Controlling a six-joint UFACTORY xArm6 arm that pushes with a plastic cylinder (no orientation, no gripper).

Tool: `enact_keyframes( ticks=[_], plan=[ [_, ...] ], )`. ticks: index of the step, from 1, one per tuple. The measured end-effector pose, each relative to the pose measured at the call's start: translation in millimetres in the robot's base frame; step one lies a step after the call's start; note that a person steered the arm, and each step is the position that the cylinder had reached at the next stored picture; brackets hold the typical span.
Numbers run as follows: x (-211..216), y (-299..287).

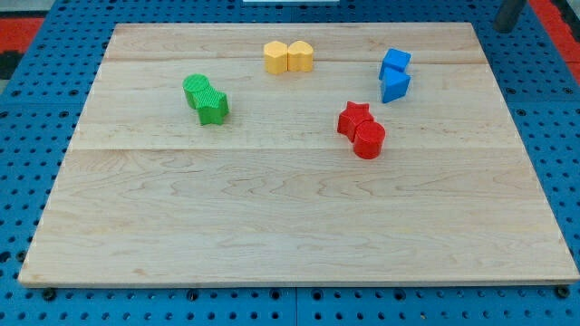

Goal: Slide the arm to the bottom right of the blue triangle

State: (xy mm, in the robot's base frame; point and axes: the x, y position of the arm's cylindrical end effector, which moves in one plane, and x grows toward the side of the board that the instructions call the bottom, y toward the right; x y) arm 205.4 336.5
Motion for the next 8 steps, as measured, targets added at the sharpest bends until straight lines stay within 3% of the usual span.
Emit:
enact_keyframes(
  ticks=[1, 2, 3, 8],
  plan=[
    [3.2, 0.7],
    [66.4, -50.1],
    [93.2, -76.8],
    [141.1, -97.9]
  ],
)
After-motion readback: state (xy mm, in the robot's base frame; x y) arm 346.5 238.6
